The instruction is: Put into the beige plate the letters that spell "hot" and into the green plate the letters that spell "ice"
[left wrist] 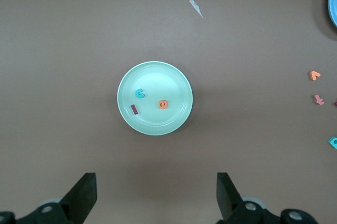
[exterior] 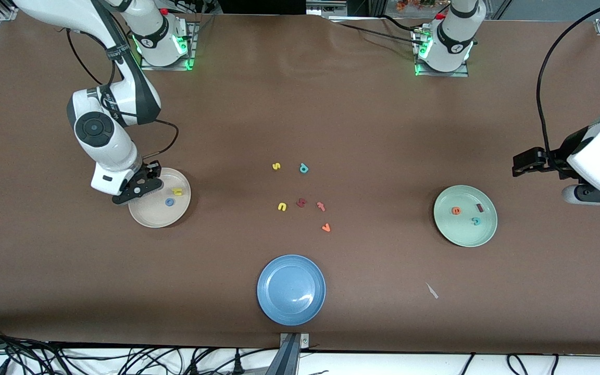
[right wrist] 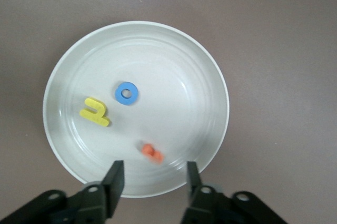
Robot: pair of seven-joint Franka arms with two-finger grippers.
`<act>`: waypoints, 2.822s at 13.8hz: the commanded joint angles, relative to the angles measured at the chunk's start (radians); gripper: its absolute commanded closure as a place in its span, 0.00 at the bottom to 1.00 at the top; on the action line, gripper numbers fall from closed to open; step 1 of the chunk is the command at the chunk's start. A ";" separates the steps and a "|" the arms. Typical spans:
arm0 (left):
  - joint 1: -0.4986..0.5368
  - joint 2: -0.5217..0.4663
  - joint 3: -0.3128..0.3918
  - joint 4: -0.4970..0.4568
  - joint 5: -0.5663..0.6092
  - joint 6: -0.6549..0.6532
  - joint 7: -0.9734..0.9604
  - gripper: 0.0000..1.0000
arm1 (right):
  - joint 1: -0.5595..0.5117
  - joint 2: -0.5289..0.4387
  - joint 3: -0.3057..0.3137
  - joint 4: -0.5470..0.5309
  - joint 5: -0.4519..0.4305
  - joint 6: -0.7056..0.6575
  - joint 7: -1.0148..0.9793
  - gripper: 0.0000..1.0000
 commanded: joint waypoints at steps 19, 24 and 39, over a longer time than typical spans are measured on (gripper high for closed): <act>0.002 -0.018 0.010 -0.011 -0.031 -0.007 0.025 0.00 | 0.004 -0.225 -0.074 0.585 0.322 -0.867 0.019 0.00; 0.002 -0.018 0.010 -0.011 -0.031 -0.008 0.025 0.00 | 0.004 -0.230 -0.088 0.588 0.249 -0.890 0.021 0.00; 0.003 -0.018 0.010 -0.011 -0.031 -0.007 0.025 0.00 | 0.014 -0.184 -0.111 0.628 0.223 -0.883 0.048 0.00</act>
